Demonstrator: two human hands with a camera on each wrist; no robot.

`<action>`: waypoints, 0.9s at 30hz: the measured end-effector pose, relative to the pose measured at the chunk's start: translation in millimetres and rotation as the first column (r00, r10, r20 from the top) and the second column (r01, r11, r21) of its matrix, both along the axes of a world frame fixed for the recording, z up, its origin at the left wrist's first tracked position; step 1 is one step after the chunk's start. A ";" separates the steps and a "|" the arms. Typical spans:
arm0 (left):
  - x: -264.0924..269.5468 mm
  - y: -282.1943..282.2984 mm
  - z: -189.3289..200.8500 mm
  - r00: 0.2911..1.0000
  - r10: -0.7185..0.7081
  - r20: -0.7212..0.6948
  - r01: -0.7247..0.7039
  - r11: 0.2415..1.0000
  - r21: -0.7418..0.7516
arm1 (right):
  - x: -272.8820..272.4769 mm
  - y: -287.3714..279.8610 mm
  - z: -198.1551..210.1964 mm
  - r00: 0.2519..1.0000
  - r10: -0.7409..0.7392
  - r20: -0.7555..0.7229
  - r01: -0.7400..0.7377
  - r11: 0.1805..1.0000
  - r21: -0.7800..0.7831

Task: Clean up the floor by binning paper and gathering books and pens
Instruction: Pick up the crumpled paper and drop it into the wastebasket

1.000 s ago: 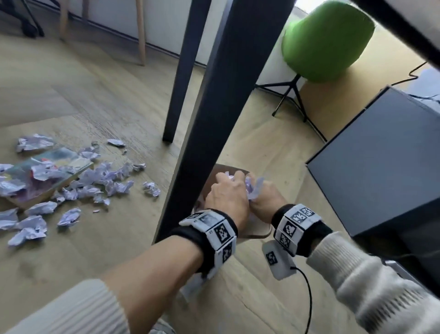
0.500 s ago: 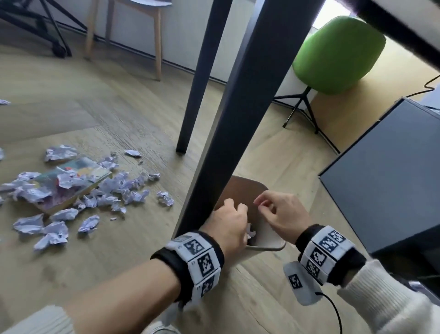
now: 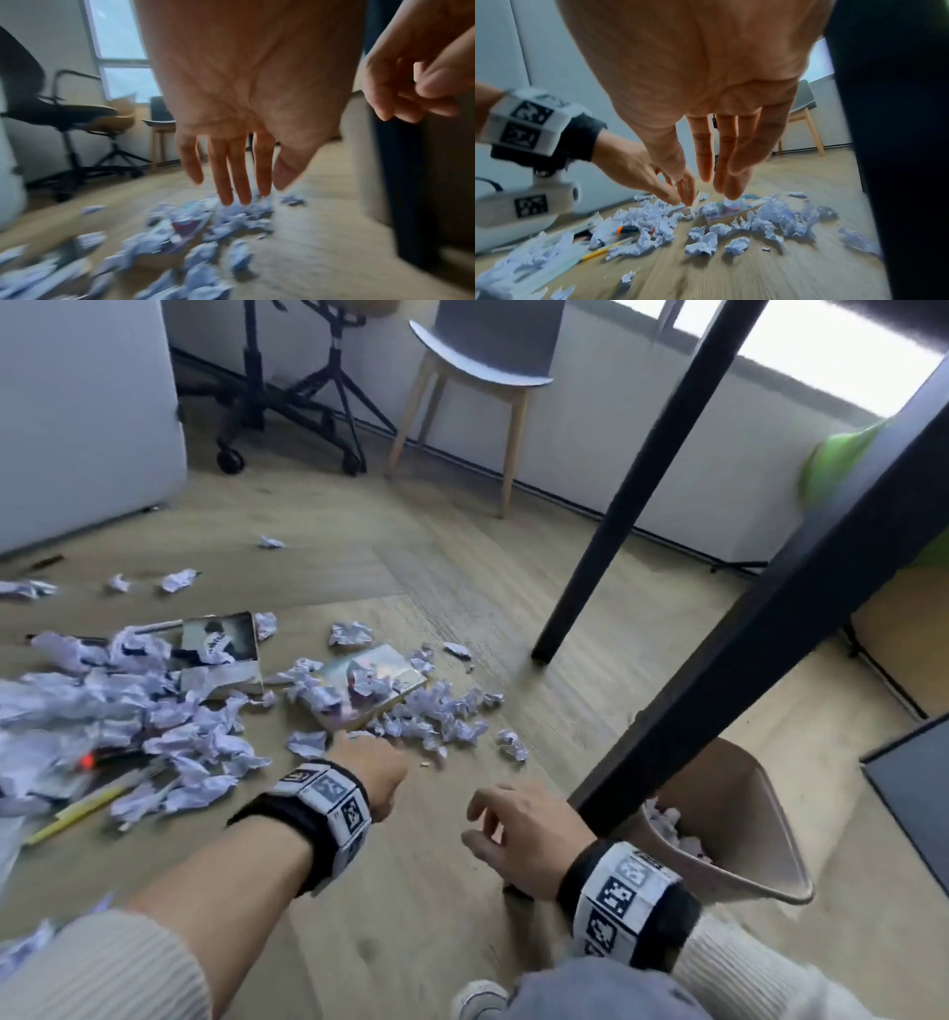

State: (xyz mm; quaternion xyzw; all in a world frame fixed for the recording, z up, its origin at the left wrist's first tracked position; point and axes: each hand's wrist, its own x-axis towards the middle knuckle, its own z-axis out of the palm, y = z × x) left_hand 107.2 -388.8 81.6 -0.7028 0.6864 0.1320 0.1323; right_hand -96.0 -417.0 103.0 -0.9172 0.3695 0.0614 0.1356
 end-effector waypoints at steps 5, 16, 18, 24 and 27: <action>54.1 -2.7 -6.6 0.982 0.190 -0.006 -0.190 0.982 0.000 | 86.2 -36.5 -34.7 0.984 -0.010 -0.178 0.004 0.999 -0.036; 92.5 -10.1 -81.5 0.914 0.404 -0.031 -0.405 0.905 -0.133 | 124.2 -158.7 -142.4 0.920 -0.325 -0.218 0.309 0.945 -0.102; 93.1 -10.6 -81.0 0.887 0.461 0.022 -0.460 0.887 -0.031 | 119.6 -165.1 -141.3 0.910 -0.324 -0.258 0.311 0.946 -0.091; 81.7 -42.0 -94.1 0.760 0.643 -0.089 -0.631 0.764 0.133 | 122.8 -188.0 -136.1 0.844 -0.472 -0.255 0.473 0.879 -0.060; 65.0 -63.3 -119.9 0.641 0.740 -0.204 -0.730 0.670 0.138 | 115.7 -215.9 -153.8 0.685 -0.677 -0.268 0.690 0.721 -0.058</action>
